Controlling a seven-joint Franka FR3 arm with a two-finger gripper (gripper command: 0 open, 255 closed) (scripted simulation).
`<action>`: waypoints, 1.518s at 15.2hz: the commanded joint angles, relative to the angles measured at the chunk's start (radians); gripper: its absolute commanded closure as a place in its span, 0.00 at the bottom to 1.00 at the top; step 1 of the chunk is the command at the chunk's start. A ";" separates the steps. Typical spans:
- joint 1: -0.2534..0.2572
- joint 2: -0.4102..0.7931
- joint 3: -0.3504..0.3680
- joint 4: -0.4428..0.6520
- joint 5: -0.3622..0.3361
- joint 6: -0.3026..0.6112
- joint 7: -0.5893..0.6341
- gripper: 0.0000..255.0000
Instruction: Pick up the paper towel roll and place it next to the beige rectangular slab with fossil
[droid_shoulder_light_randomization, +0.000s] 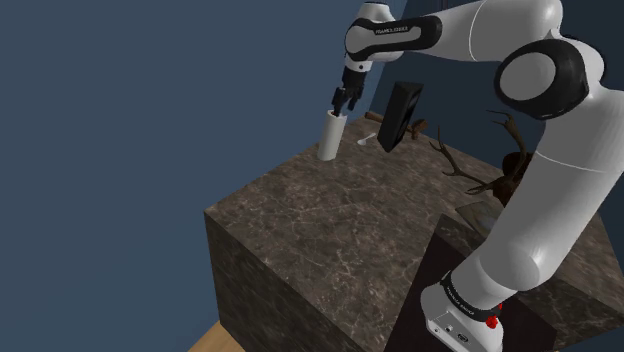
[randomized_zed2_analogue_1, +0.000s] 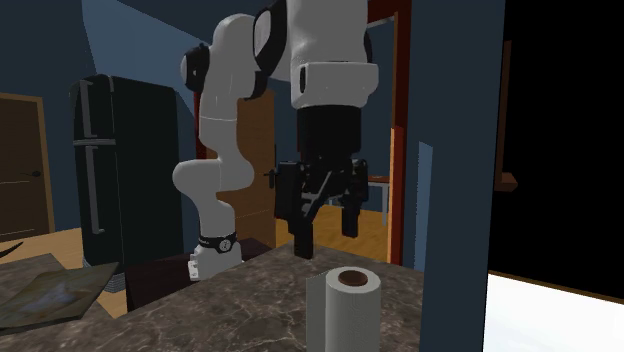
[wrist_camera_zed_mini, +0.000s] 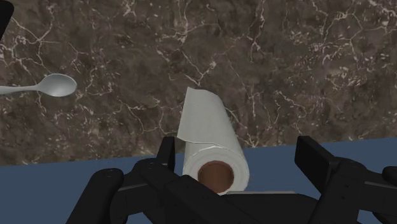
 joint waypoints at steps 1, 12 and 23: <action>-0.006 0.073 -0.003 0.073 0.002 -0.003 -0.006 0.00; -0.006 0.100 -0.002 0.009 0.003 0.088 -0.007 0.00; -0.006 0.099 -0.002 0.008 0.003 0.088 -0.007 1.00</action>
